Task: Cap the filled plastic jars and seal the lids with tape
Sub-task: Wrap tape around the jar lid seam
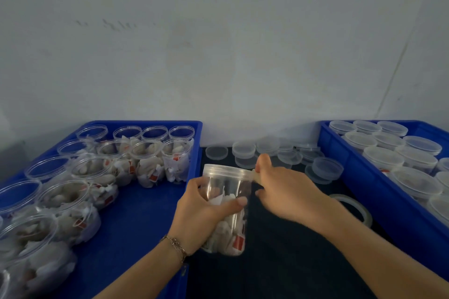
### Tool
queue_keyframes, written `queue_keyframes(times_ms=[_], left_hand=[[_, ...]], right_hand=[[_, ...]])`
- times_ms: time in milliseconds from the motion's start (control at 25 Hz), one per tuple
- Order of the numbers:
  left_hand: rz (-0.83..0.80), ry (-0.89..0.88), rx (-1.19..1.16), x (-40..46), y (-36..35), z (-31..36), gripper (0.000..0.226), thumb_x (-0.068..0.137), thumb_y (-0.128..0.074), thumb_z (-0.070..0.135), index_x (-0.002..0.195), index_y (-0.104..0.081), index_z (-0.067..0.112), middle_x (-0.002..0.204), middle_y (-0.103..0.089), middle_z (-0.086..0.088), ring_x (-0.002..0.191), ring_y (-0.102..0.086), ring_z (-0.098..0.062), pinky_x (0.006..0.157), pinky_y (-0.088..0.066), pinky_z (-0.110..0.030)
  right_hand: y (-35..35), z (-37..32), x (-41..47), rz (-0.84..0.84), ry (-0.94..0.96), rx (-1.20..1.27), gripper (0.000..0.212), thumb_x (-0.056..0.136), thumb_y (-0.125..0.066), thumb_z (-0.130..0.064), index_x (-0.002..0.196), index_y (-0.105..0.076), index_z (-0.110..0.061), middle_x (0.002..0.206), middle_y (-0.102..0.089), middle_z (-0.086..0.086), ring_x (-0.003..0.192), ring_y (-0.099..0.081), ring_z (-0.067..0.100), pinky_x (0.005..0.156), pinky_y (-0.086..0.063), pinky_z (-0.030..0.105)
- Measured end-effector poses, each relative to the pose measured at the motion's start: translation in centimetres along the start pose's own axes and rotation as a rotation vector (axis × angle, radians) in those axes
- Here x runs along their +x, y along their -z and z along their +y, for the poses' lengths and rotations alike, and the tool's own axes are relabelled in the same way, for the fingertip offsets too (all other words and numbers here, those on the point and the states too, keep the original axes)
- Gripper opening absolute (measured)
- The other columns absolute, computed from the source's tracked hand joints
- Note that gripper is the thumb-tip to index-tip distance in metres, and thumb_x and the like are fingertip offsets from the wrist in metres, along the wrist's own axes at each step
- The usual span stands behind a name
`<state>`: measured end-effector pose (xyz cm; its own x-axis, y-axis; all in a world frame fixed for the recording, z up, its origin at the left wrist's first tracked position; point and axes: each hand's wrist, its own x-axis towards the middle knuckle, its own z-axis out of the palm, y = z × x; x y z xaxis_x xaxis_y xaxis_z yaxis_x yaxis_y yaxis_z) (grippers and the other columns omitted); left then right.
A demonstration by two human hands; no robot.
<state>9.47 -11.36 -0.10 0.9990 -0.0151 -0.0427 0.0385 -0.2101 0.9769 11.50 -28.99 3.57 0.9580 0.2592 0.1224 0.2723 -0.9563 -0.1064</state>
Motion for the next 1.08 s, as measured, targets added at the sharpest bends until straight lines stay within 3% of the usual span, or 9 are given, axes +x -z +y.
queue_keyframes(times_ms=[120, 200, 280, 440, 560, 640, 720, 880, 1080], left_hand=[[-0.051, 0.044, -0.152, 0.4, 0.6, 0.2, 0.094, 0.040, -0.089, 0.053, 0.115, -0.047, 0.017, 0.103, -0.068, -0.007, 0.083, -0.071, -0.020, 0.075, -0.058, -0.040], [-0.103, 0.077, -0.222, 0.5, 0.9, 0.5, 0.091, 0.045, -0.088, 0.048, 0.118, -0.050, 0.009, 0.103, -0.069, -0.014, 0.087, -0.071, -0.027, 0.081, -0.056, -0.047], [-0.138, 0.109, -0.285, 0.4, 1.2, 0.9, 0.089, 0.050, -0.087, 0.047, 0.118, -0.052, 0.002, 0.100, -0.070, -0.018, 0.085, -0.070, -0.031, 0.080, -0.056, -0.046], [-0.130, 0.078, -0.252, 0.1, 1.3, 1.2, 0.092, 0.045, -0.089, 0.045, 0.119, -0.050, 0.007, 0.098, -0.071, -0.014, 0.084, -0.071, -0.029, 0.076, -0.057, -0.045], [-0.009, 0.016, -0.132, 0.0, 1.3, 1.2, 0.093, 0.036, -0.090, 0.048, 0.113, -0.050, 0.015, 0.096, -0.070, -0.007, 0.078, -0.072, -0.020, 0.066, -0.058, -0.033], [0.051, -0.001, -0.072, 0.1, 1.5, 1.2, 0.098, 0.031, -0.085, 0.052, 0.115, -0.047, 0.018, 0.103, -0.067, -0.005, 0.085, -0.070, -0.021, 0.076, -0.058, -0.039], [0.059, -0.026, -0.087, 0.0, 1.6, 1.3, 0.100, 0.030, -0.084, 0.053, 0.116, -0.047, 0.017, 0.104, -0.067, -0.005, 0.087, -0.070, -0.022, 0.080, -0.057, -0.043], [0.005, -0.039, -0.192, -0.5, 1.4, 1.6, 0.098, 0.029, -0.084, 0.049, 0.113, -0.049, 0.016, 0.099, -0.071, -0.009, 0.083, -0.072, -0.025, 0.081, -0.056, -0.049], [-0.050, -0.052, -0.228, -0.5, 1.5, 1.8, 0.098, 0.034, -0.085, 0.048, 0.117, -0.049, 0.012, 0.102, -0.070, -0.012, 0.089, -0.070, -0.030, 0.084, -0.054, -0.051]], right_hand=[[1.0, 1.5, -0.6, -0.129, 0.076, 0.370, 0.040, 0.091, -0.058, -0.036, 0.122, -0.033, -0.031, 0.081, -0.065, -0.006, 0.066, -0.063, 0.009, 0.062, -0.052, 0.030], [1.1, 2.0, -1.8, -0.209, 0.141, 0.773, 0.058, 0.087, -0.065, -0.037, 0.132, -0.029, -0.042, 0.085, -0.068, -0.005, 0.054, -0.061, 0.008, 0.055, -0.050, 0.020], [1.2, 2.4, -3.0, -0.186, 0.162, 0.990, 0.063, 0.082, -0.065, -0.050, 0.132, -0.028, -0.054, 0.075, -0.068, -0.001, 0.042, -0.050, 0.006, 0.045, -0.044, 0.015], [2.4, 2.6, -3.7, 0.056, 0.105, 0.825, 0.052, 0.073, -0.045, -0.069, 0.123, -0.044, -0.055, 0.050, -0.049, -0.003, 0.043, -0.041, 0.002, 0.044, -0.037, 0.015], [3.1, 1.9, -5.0, 0.152, 0.131, 0.670, 0.038, 0.079, -0.041, -0.070, 0.116, -0.033, -0.070, 0.048, -0.044, -0.004, 0.043, -0.037, 0.006, 0.043, -0.035, 0.020], [3.5, 1.3, -6.0, 0.184, 0.169, 0.599, 0.041, 0.080, -0.037, -0.070, 0.118, -0.022, -0.075, 0.047, -0.046, -0.005, 0.040, -0.037, 0.005, 0.040, -0.034, 0.020], [3.6, 1.2, -6.1, 0.216, 0.153, 0.501, 0.049, 0.079, -0.035, -0.070, 0.125, -0.019, -0.068, 0.048, -0.047, -0.008, 0.038, -0.039, 0.005, 0.038, -0.035, 0.020], [3.2, 1.7, -4.3, 0.183, 0.063, 0.372, 0.059, 0.081, -0.036, -0.061, 0.136, -0.018, -0.051, 0.045, -0.044, -0.008, 0.040, -0.040, 0.006, 0.042, -0.037, 0.024], [1.4, 2.9, -2.2, 0.119, 0.034, 0.448, 0.052, 0.086, -0.040, -0.060, 0.135, -0.025, -0.050, 0.046, -0.049, -0.015, 0.039, -0.042, 0.003, 0.043, -0.037, 0.021]])
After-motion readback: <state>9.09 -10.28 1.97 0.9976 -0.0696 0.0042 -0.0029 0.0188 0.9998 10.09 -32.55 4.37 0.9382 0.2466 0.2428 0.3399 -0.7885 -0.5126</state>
